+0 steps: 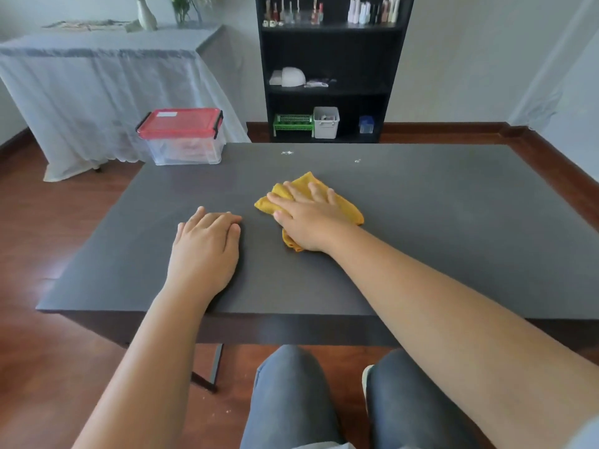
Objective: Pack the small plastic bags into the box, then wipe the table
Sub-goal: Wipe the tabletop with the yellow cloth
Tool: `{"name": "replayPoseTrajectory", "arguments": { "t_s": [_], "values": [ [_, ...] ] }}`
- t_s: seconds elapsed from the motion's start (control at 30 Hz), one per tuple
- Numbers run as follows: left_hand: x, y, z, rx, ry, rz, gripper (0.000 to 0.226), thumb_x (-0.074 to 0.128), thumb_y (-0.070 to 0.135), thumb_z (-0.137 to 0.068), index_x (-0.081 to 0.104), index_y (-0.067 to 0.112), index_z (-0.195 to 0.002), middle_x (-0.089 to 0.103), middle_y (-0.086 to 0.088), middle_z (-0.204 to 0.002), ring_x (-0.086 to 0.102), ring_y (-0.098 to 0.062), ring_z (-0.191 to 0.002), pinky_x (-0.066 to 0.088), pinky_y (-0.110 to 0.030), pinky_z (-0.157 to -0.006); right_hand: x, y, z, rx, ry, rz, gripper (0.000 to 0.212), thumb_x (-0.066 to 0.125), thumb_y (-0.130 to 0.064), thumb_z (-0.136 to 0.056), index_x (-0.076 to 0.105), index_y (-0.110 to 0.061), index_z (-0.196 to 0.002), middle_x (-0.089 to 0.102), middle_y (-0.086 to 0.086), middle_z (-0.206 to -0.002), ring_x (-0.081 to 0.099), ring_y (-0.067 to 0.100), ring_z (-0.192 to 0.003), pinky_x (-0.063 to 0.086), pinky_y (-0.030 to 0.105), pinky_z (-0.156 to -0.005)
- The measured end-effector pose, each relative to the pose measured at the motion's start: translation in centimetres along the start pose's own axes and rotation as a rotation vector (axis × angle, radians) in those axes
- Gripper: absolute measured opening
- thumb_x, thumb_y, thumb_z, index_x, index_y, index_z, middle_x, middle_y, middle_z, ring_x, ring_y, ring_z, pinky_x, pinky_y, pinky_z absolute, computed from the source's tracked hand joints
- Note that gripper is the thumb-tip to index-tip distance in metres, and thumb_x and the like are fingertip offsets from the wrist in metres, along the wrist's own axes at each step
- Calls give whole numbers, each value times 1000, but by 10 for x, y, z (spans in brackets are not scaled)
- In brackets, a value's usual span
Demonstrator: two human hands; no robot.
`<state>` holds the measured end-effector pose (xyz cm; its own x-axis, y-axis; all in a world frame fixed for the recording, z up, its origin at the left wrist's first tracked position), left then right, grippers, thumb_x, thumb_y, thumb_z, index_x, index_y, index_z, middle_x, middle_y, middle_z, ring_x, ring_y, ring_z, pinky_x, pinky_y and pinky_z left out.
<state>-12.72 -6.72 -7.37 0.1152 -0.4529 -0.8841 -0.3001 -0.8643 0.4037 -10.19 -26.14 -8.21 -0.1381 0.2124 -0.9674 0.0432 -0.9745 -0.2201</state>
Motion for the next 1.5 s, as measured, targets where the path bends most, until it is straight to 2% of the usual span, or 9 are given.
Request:
{"name": "replayPoseTrajectory", "arguments": {
  "t_s": [0.13, 0.37, 0.5, 0.67, 0.83, 0.97, 1.1, 1.27, 1.5],
  "values": [
    [9, 24, 11, 45, -84, -37, 37, 36, 31, -100, 59, 24, -128, 50, 4, -143, 32, -26, -139, 24, -45, -109, 9, 34, 49, -81, 7, -20, 46, 17, -50, -99, 12, -55, -145, 0, -20, -160, -7, 20, -148, -5, 49, -117],
    [23, 31, -11, 47, -118, 31, 41, 34, 37, -100, 48, 32, -138, 36, 14, -152, 22, -20, -145, 16, -41, -116, -44, 165, 10, 436, 142, 26, 51, 14, -40, -98, 10, -47, -149, 4, -11, -162, 3, 32, -146, 4, 54, -115],
    [22, 35, 2, 61, -120, 18, 41, 34, 38, -100, 49, 33, -137, 36, 15, -151, 23, -19, -144, 16, -39, -115, -42, 166, -36, 537, 130, 65, 52, 15, -39, -98, 9, -42, -150, 7, -5, -162, 8, 41, -143, 7, 58, -114],
    [20, 33, 5, 62, -132, 18, 42, 32, 39, -100, 48, 34, -138, 35, 17, -151, 22, -15, -145, 15, -38, -115, -42, 112, -88, 421, 91, 67, 51, 16, -39, -99, 9, -41, -150, 6, -1, -162, 8, 41, -143, 7, 58, -114],
    [19, 32, 5, 52, -148, 24, 42, 32, 41, -99, 47, 35, -138, 34, 18, -151, 19, -14, -146, 14, -40, -118, -24, 59, -79, 31, -22, 44, 49, 14, -49, -98, 7, -51, -147, -1, -11, -162, -3, 35, -146, -3, 53, -116],
    [19, 33, 4, 65, -154, 34, 43, 33, 42, -98, 48, 35, -137, 35, 18, -151, 19, -14, -146, 14, -41, -117, -17, 80, -39, -236, -50, -5, 45, 20, -51, -98, 13, -59, -142, 2, -24, -158, -5, 20, -147, -5, 41, -116],
    [20, 33, 3, 61, -161, 22, 42, 32, 43, -98, 47, 38, -138, 33, 20, -151, 18, -13, -146, 13, -39, -118, -34, 122, -55, -19, -3, -3, 46, 21, -44, -101, 14, -52, -146, 2, -20, -160, -3, 21, -148, -1, 43, -118],
    [20, 33, 4, 58, -152, 19, 42, 31, 43, -98, 46, 39, -138, 32, 21, -151, 17, -12, -146, 12, -38, -118, -42, 102, -115, 177, 43, 52, 50, 12, -44, -100, 8, -45, -150, 1, -7, -162, 1, 35, -146, 2, 52, -116],
    [20, 34, 3, 57, -131, 8, 42, 29, 44, -99, 44, 40, -138, 31, 23, -151, 15, -10, -146, 8, -33, -117, -35, 38, -162, 95, 23, 56, 51, 10, -45, -99, 7, -44, -150, -1, -5, -163, -3, 37, -146, 1, 54, -115]
  ]
}}
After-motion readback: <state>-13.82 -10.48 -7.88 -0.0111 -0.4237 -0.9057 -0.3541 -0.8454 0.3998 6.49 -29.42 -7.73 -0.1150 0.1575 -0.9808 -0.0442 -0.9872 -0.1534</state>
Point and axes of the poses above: each hand's wrist, its own z-axis away from the middle knuckle, its own x-axis out of the palm, y = z × x, the point moved 2 cm from there along -z, towards the middle knuckle
